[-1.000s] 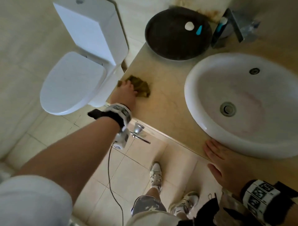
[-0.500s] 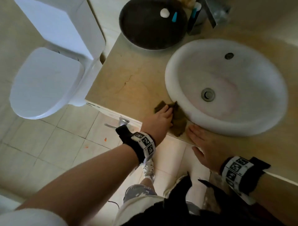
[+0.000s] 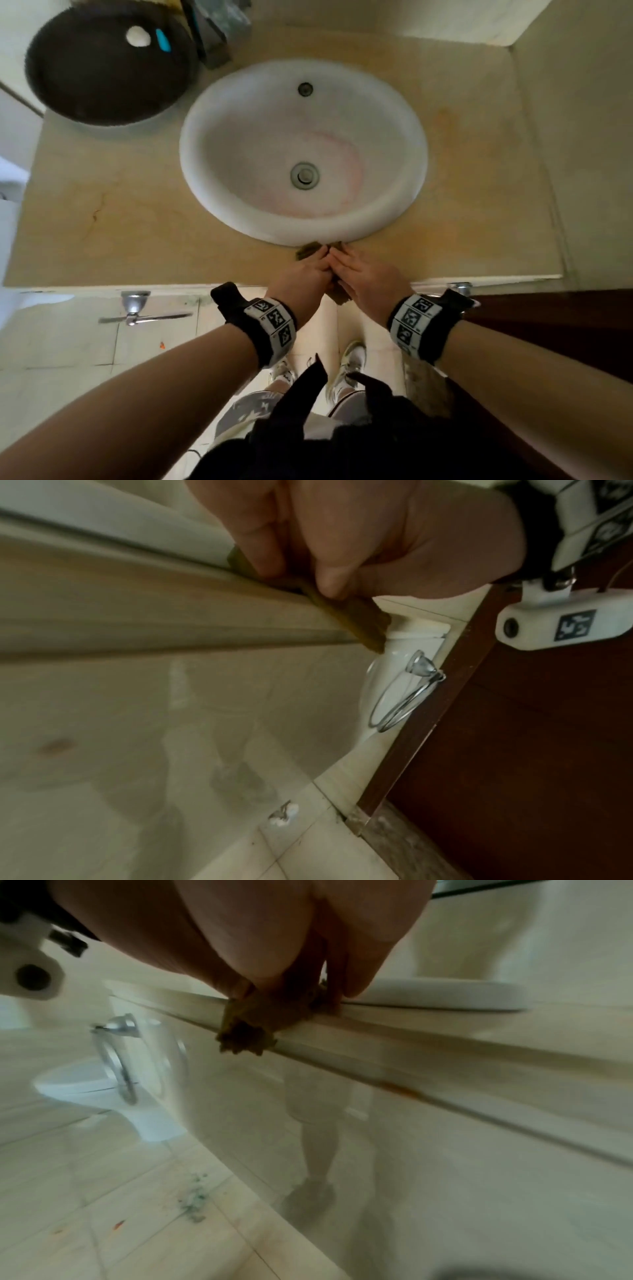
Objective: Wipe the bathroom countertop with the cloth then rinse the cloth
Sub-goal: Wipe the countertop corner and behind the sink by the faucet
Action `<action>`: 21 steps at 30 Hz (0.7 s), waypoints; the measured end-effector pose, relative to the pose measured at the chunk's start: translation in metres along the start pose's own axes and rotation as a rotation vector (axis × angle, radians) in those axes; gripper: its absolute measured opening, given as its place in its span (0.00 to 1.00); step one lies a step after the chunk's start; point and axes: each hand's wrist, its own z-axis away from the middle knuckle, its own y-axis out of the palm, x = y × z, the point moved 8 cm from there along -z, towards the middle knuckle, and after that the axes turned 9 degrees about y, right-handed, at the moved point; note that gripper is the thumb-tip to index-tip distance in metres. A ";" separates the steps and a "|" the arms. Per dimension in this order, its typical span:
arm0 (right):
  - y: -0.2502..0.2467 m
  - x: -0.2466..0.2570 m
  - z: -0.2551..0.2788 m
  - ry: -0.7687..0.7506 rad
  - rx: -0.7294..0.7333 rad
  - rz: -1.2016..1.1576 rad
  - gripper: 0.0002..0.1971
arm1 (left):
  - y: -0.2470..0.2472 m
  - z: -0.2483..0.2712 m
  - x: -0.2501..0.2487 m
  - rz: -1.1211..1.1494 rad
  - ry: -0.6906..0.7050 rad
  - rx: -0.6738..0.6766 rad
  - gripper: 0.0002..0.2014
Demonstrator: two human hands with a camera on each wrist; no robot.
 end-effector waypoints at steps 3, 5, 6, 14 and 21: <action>-0.007 -0.060 0.022 0.171 0.021 0.126 0.22 | 0.021 -0.051 -0.032 -0.097 0.081 0.194 0.27; -0.013 -0.104 0.041 0.262 0.064 0.167 0.21 | 0.025 -0.084 -0.059 -0.179 0.146 0.284 0.28; -0.015 -0.124 0.050 0.312 0.095 0.165 0.20 | 0.022 -0.098 -0.074 -0.192 0.194 0.280 0.28; -0.020 -0.115 0.041 0.363 0.021 -0.029 0.28 | -0.001 -0.101 -0.051 -0.068 0.041 0.162 0.27; -0.013 -0.196 0.061 0.485 0.125 0.244 0.30 | 0.014 -0.099 -0.035 -0.021 -0.081 0.236 0.32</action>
